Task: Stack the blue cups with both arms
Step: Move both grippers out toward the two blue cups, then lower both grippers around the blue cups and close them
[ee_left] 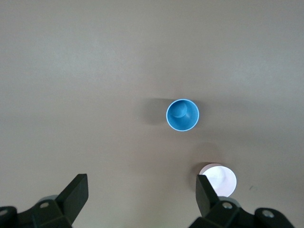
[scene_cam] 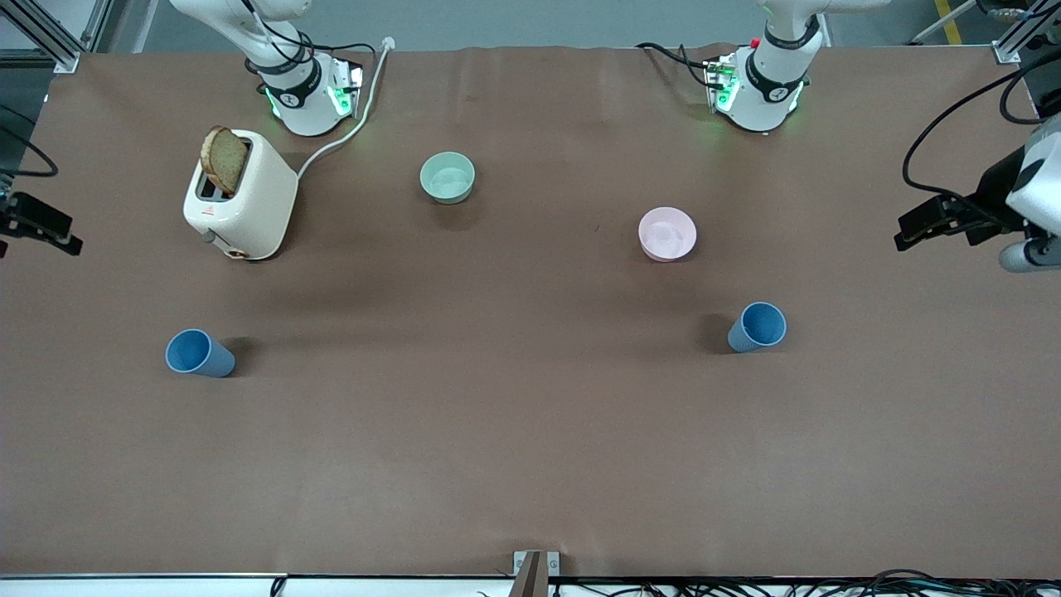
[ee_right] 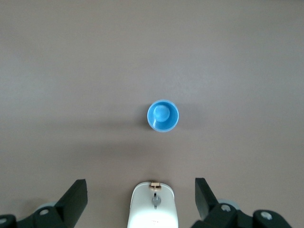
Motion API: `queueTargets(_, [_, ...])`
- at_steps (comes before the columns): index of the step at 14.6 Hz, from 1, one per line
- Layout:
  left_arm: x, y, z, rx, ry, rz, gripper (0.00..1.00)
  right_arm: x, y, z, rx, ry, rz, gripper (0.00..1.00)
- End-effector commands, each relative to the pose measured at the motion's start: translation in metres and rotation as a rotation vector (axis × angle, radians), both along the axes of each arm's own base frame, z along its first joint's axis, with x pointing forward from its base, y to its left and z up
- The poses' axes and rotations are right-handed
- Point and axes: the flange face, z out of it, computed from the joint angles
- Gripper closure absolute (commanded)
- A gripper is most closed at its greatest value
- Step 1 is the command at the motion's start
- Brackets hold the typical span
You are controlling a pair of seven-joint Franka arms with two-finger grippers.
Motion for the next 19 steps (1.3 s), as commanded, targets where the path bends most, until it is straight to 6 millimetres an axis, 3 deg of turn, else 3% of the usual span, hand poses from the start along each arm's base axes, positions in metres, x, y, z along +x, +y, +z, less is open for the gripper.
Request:
queueTargets(1, [0.021, 0.0, -0.04, 0.02, 0.061, -0.021, 0.0, 0.021, -0.015, -0.051, -0.033, -0.008, -0.018, 0.0])
queueTargets(5, [0.053, -0.011, -0.12, 0.017, 0.116, -0.034, 0.0, 0.06, -0.032, -0.126, -0.073, -0.02, -0.024, 0.0])
queueTargets(10, [0.073, -0.032, -0.248, 0.017, 0.202, -0.06, 0.0, 0.075, -0.047, -0.213, -0.08, -0.012, -0.038, 0.0])
queueTargets(11, [0.071, -0.034, -0.264, 0.016, 0.184, -0.062, 0.0, 0.073, -0.05, -0.228, -0.082, -0.023, -0.042, 0.0])
queueTargets(14, [0.06, -0.038, -0.292, 0.016, 0.188, -0.068, 0.0, 0.061, -0.048, -0.271, -0.086, -0.061, -0.037, 0.0])
queueTargets(19, [0.042, -0.046, -0.315, 0.011, 0.226, -0.079, 0.0, 0.039, -0.044, -0.307, -0.073, 0.002, -0.04, 0.0])
